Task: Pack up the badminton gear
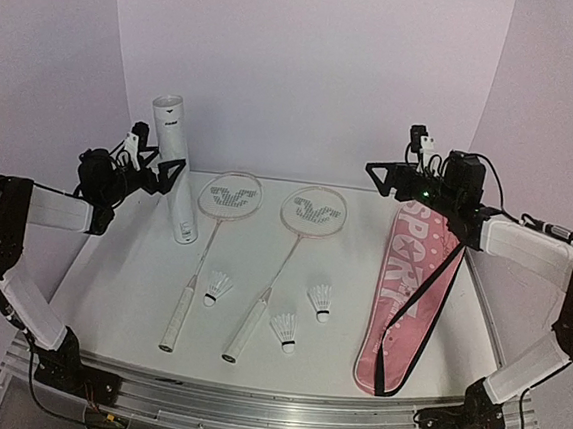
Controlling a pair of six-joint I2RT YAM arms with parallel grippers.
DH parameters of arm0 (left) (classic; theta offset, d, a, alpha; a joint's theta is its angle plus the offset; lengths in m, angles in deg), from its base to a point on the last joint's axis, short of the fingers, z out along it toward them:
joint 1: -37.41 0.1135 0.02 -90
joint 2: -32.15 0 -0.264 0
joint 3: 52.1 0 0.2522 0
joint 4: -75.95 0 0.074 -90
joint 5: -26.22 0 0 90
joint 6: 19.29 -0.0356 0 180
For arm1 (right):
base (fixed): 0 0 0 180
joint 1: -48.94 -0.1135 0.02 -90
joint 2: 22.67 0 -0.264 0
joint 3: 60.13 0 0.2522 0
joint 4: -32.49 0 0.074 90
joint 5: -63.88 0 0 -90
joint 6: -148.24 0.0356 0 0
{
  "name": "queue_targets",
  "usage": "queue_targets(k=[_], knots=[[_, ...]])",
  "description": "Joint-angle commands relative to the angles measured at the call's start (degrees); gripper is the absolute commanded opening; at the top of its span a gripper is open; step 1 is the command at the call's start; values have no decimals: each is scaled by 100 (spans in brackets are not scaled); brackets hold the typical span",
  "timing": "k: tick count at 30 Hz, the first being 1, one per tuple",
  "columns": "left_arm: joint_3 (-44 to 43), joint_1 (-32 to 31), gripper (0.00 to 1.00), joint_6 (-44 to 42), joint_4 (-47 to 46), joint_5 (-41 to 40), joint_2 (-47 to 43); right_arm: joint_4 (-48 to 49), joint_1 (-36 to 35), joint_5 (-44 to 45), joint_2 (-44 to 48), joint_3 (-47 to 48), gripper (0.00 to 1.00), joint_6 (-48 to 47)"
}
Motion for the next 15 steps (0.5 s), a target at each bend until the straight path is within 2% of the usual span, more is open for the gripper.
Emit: queue_targets(k=[1, 4, 9, 15], knots=[[-600, 22, 99, 225, -149, -91, 311, 303, -107, -247, -168, 371, 91, -40], [-691, 23, 99, 200, -246, 296, 399, 347, -139, -272, -213, 400, 92, -30], [-841, 24, 93, 73, -317, 364, 613, 388, -157, -265, -236, 377, 92, -5], [-867, 25, 71, 9, -438, 621, 634, 388, -165, -259, -197, 343, 92, 20]])
